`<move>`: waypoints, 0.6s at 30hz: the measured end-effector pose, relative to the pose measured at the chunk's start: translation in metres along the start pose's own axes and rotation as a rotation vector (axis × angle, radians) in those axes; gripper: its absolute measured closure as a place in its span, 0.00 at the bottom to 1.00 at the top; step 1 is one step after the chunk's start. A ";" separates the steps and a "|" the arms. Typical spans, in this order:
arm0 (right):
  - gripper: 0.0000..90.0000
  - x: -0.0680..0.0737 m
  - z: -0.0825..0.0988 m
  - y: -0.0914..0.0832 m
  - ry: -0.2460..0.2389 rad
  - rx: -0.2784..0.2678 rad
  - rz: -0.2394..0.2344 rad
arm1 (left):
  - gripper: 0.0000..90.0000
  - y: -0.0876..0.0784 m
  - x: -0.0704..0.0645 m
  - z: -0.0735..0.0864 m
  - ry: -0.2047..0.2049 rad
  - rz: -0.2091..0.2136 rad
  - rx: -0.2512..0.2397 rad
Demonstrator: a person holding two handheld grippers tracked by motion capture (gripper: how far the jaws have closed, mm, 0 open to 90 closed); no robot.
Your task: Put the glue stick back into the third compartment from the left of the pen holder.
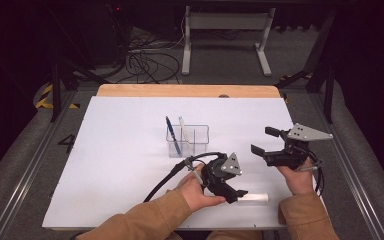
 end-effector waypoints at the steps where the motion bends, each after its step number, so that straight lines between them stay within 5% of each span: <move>1: 0.12 0.000 0.000 0.000 0.002 0.000 0.000 | 0.28 0.002 -0.001 -0.001 -0.003 0.010 -0.004; 18: 0.13 -0.002 -0.002 -0.005 0.017 -0.010 -0.005 | 0.32 0.030 -0.005 -0.001 -0.018 0.058 0.011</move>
Point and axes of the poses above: each handheld gripper's, and its own axes: y roughly forward along the jaws, z roughly out of its underside, x roughly to its left, the point moved 9 cm from there along y, roughly forward along the jaws
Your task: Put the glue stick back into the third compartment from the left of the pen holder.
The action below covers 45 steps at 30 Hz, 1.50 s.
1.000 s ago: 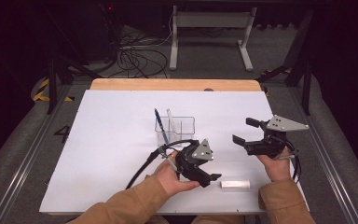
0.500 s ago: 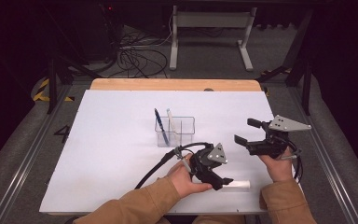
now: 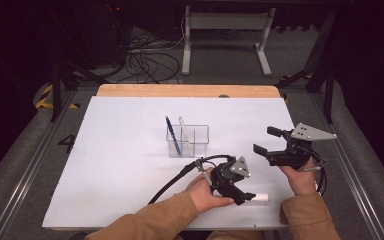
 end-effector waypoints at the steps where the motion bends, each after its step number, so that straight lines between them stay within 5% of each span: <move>1: 0.13 0.000 0.000 0.000 -0.002 0.002 0.003 | 0.33 0.001 0.000 0.000 -0.002 0.005 0.003; 11: 0.13 0.000 0.001 0.001 0.002 0.006 -0.002 | 0.42 0.018 -0.002 0.001 -0.053 0.038 0.025; 32: 0.13 0.000 0.002 0.001 0.008 0.007 -0.008 | 0.56 0.047 -0.011 0.010 0.041 0.058 0.121; 45: 0.13 0.000 0.003 0.001 0.018 0.003 -0.019 | 0.75 0.052 -0.009 0.016 0.091 0.012 0.169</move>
Point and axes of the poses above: each handheld gripper's, and its own axes: y roughly forward along the jaws, z roughly out of its underside, x roughly to its left, the point moved 9 cm from there along y, roughly forward along the jaws
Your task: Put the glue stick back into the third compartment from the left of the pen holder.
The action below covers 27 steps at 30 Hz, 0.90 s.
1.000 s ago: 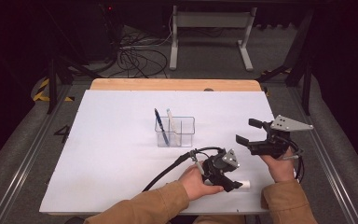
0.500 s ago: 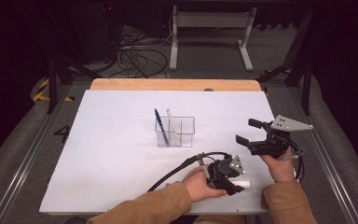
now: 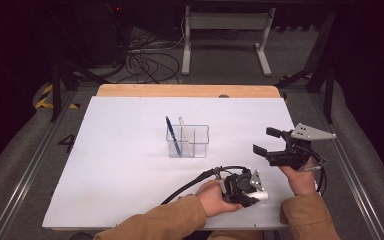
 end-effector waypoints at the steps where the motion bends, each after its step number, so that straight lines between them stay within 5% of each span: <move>1: 0.13 0.000 0.000 0.000 -0.001 0.001 0.000 | 0.75 0.000 0.000 0.000 0.005 -0.003 0.002; 6: 0.13 0.000 0.001 0.001 0.001 0.005 -0.002 | 0.76 -0.006 0.000 -0.001 0.006 0.005 0.001; 27: 0.13 -0.002 0.000 -0.001 0.004 -0.011 0.002 | 0.79 -0.063 0.004 -0.016 -0.004 -0.008 -0.147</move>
Point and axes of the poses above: each handheld gripper's, and its own axes: y roughly forward along the jaws, z roughly out of its underside, x roughly to its left, the point moved 9 cm from there along y, roughly forward along the jaws
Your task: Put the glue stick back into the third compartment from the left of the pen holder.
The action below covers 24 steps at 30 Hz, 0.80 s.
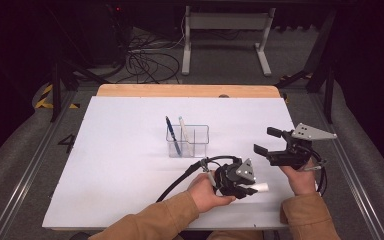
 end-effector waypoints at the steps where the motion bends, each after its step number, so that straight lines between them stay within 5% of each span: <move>1: 0.13 0.000 0.000 0.000 0.000 -0.002 0.001 | 0.79 -0.002 0.001 0.000 0.001 -0.004 -0.003; 15: 0.13 -0.003 -0.001 -0.003 0.007 -0.011 0.023 | 0.79 -0.054 0.015 -0.009 -0.016 -0.075 -0.163; 24: 0.13 -0.003 -0.001 -0.003 0.009 -0.014 0.026 | 0.79 -0.085 0.033 -0.009 -0.063 -0.150 -0.282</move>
Point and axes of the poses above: each handheld gripper's, and its own axes: y roughly forward along the jaws, z roughly out of its underside, x roughly to its left, the point moved 9 cm from there along y, roughly forward along the jaws
